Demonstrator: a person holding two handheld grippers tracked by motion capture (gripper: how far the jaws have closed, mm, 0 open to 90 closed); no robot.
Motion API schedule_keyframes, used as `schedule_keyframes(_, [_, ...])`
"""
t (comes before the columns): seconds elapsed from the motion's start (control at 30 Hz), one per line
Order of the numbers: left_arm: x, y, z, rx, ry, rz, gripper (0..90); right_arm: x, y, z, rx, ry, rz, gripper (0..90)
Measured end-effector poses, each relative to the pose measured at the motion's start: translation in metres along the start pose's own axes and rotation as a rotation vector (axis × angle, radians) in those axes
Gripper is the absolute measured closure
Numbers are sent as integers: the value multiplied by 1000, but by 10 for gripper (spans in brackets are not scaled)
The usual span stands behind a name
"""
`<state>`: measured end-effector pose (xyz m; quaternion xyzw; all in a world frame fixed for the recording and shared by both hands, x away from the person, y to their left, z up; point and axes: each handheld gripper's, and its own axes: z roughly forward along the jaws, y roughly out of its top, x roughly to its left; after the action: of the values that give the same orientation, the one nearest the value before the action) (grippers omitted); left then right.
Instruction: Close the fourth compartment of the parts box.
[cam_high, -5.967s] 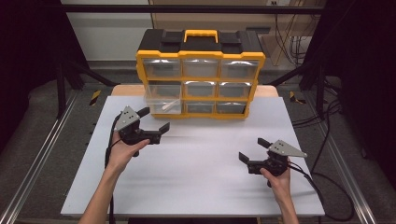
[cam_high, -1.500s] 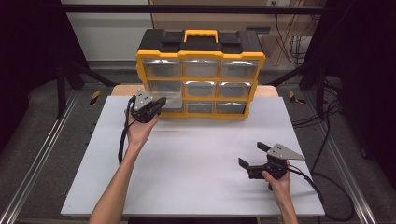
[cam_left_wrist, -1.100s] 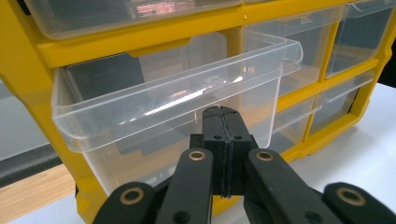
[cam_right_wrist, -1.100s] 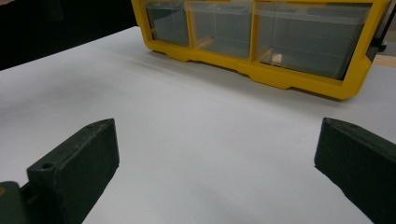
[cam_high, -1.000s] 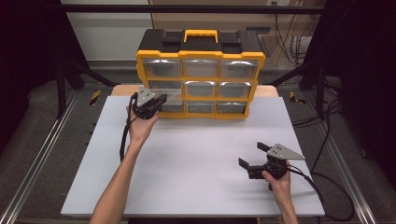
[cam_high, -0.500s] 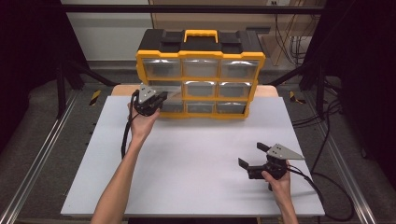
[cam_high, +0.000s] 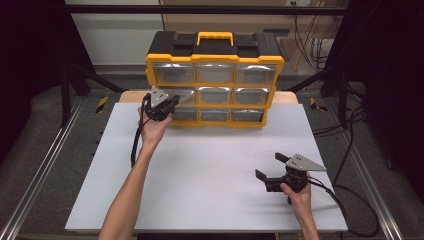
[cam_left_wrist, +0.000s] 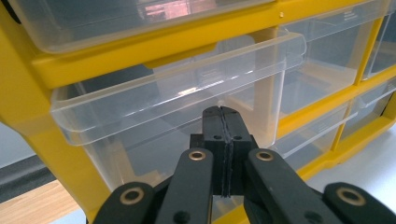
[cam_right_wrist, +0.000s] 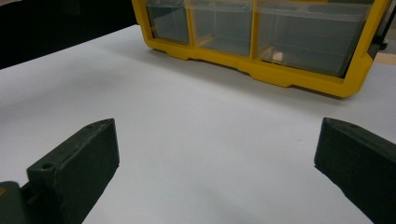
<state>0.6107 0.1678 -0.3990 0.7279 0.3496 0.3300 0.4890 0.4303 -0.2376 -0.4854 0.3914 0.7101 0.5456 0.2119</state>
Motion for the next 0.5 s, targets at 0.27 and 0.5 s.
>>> schedule_keyframes(0.27, [1,0,5,2,13,-4,898,0,0,0,2,1,0,5])
schedule_keyframes(0.5, [5,-3,9,6,22,-12,898,0,0,1,4,1,-2,5])
